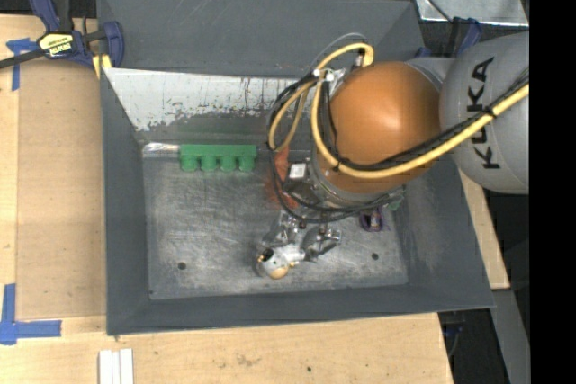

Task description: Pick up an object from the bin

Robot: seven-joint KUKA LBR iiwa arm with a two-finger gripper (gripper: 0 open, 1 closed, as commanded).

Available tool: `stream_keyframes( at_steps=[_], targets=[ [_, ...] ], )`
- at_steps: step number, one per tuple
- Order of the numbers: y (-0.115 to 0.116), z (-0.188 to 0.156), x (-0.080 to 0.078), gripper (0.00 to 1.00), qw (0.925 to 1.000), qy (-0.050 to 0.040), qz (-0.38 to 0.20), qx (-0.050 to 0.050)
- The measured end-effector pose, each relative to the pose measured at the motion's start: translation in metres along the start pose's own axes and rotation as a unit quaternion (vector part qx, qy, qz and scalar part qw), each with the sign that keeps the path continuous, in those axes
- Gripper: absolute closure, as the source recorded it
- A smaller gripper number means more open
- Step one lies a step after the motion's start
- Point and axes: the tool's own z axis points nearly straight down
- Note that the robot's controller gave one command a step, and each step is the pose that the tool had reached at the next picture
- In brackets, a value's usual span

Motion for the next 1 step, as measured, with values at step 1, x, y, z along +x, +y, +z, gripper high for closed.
stream_keyframes(
  at_steps=[1],
  targets=[
    [-0.011, -0.042, -0.013, 1.0, 1.0, 0.0011, -0.003, -0.002]
  ],
)
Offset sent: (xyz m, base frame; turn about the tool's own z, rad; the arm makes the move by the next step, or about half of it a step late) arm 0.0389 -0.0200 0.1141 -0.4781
